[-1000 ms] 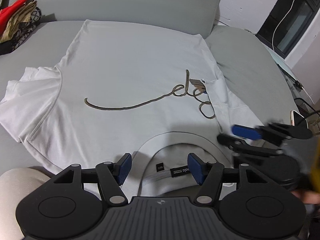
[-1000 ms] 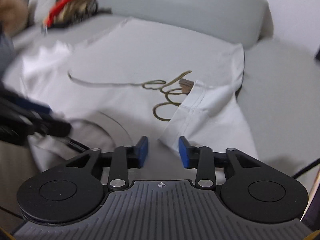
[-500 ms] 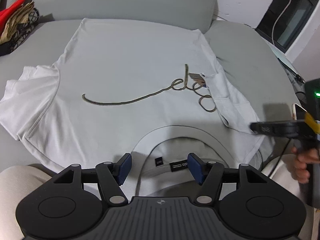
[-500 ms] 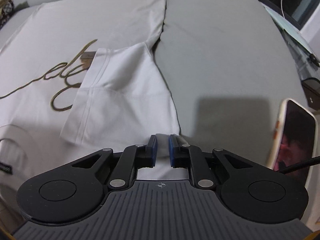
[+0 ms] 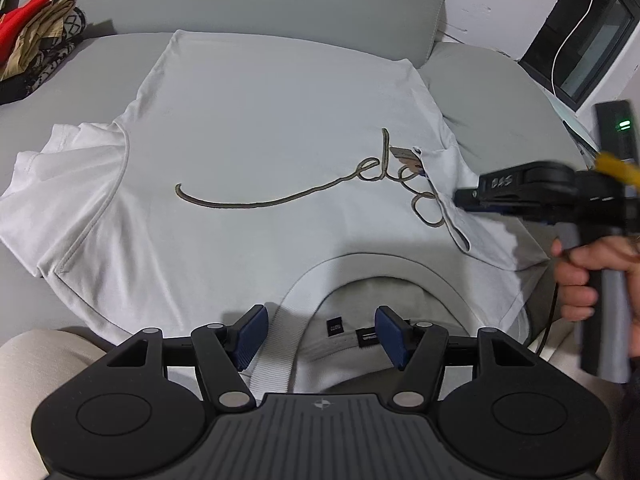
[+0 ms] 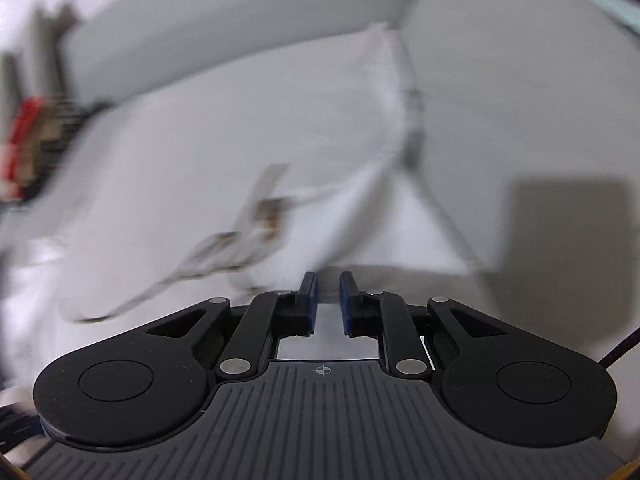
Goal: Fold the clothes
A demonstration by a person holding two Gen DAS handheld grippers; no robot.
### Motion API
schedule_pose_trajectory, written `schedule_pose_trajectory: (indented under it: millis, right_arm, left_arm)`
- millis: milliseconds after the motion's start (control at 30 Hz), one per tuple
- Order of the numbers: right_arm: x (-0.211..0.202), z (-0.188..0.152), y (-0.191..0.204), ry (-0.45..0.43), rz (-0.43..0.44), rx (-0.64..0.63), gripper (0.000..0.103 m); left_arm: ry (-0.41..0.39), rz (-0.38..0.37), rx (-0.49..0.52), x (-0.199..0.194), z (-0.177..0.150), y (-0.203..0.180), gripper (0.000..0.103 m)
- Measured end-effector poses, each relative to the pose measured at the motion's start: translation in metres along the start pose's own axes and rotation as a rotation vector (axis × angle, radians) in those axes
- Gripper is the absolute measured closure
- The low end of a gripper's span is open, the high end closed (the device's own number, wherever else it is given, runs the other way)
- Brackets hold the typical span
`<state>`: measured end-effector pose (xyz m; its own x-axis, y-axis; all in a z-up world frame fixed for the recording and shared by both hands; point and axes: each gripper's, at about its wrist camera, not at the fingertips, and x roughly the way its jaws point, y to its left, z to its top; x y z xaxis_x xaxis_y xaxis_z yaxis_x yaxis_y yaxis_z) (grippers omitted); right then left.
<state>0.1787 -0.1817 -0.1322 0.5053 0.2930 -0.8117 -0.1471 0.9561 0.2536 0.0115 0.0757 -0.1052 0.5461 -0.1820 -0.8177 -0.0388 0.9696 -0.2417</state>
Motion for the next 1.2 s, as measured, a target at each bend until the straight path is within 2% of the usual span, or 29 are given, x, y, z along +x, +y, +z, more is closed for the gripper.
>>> schedule_pose_trajectory:
  millis: [100, 133, 167, 267, 367, 433, 500, 533, 633, 667, 700, 733, 767, 833, 967, 1033, 1133, 1200]
  right_arm:
    - [-0.007, 0.009, -0.002, -0.082, -0.074, 0.032, 0.087]
    - [-0.001, 0.014, -0.004, -0.082, -0.064, 0.051, 0.087]
    - [0.005, 0.019, -0.007, -0.078, -0.048, 0.071, 0.087]
    - [0.049, 0.034, -0.004, 0.076, 0.000, 0.065, 0.087]
    - [0.058, 0.047, -0.003, 0.017, 0.026, 0.121, 0.087]
    - [0.051, 0.051, -0.007, -0.022, 0.087, 0.186, 0.087]
    - [0.036, 0.051, -0.008, -0.040, 0.052, 0.208, 0.086]
    - [0.029, 0.049, -0.008, -0.026, 0.021, 0.205, 0.086]
    - [-0.003, 0.033, -0.014, 0.024, 0.036, 0.204, 0.084]
    - [-0.016, 0.021, -0.016, 0.044, 0.052, 0.212, 0.069]
    - [-0.027, 0.013, -0.017, 0.069, 0.069, 0.223, 0.049]
    - [-0.041, 0.002, -0.020, 0.085, 0.093, 0.225, 0.046]
    - [-0.056, -0.010, -0.024, 0.100, 0.119, 0.225, 0.046]
    - [-0.073, -0.027, -0.023, 0.123, 0.163, 0.235, 0.037]
    - [-0.085, -0.062, -0.020, 0.156, 0.247, 0.334, 0.035]
    - [-0.086, -0.076, -0.014, 0.177, 0.277, 0.358, 0.036]
    - [-0.080, -0.079, -0.001, 0.199, 0.287, 0.328, 0.042]
    - [-0.082, -0.078, 0.005, 0.192, 0.307, 0.317, 0.043]
  left_arm:
    - [0.004, -0.005, -0.011, 0.002, 0.001, 0.003, 0.043]
    - [0.004, -0.007, -0.011, 0.002, 0.001, 0.003, 0.043]
    - [0.004, -0.008, -0.010, 0.002, 0.001, 0.003, 0.043]
    - [0.004, -0.009, -0.009, 0.002, 0.001, 0.003, 0.043]
    - [0.003, -0.008, -0.014, 0.002, 0.000, 0.003, 0.043]
    - [0.003, -0.006, -0.013, 0.001, -0.001, 0.003, 0.043]
    - [-0.001, -0.008, -0.018, -0.002, -0.002, 0.004, 0.043]
    - [-0.005, -0.010, -0.027, -0.003, -0.002, 0.006, 0.043]
    - [-0.022, -0.020, -0.092, -0.011, -0.001, 0.019, 0.043]
    - [-0.035, -0.026, -0.121, -0.016, 0.000, 0.026, 0.043]
    - [-0.056, -0.035, -0.159, -0.021, 0.001, 0.037, 0.043]
    - [-0.081, -0.045, -0.201, -0.028, 0.002, 0.049, 0.043]
    - [-0.106, -0.059, -0.258, -0.034, 0.002, 0.063, 0.043]
    - [-0.158, -0.090, -0.387, -0.045, -0.001, 0.096, 0.043]
    - [-0.293, -0.102, -0.696, -0.066, -0.020, 0.168, 0.046]
    - [-0.373, -0.070, -0.823, -0.075, -0.033, 0.196, 0.049]
    - [-0.459, -0.015, -0.915, -0.078, -0.041, 0.224, 0.060]
    - [-0.492, -0.022, -0.959, -0.073, -0.040, 0.240, 0.063]
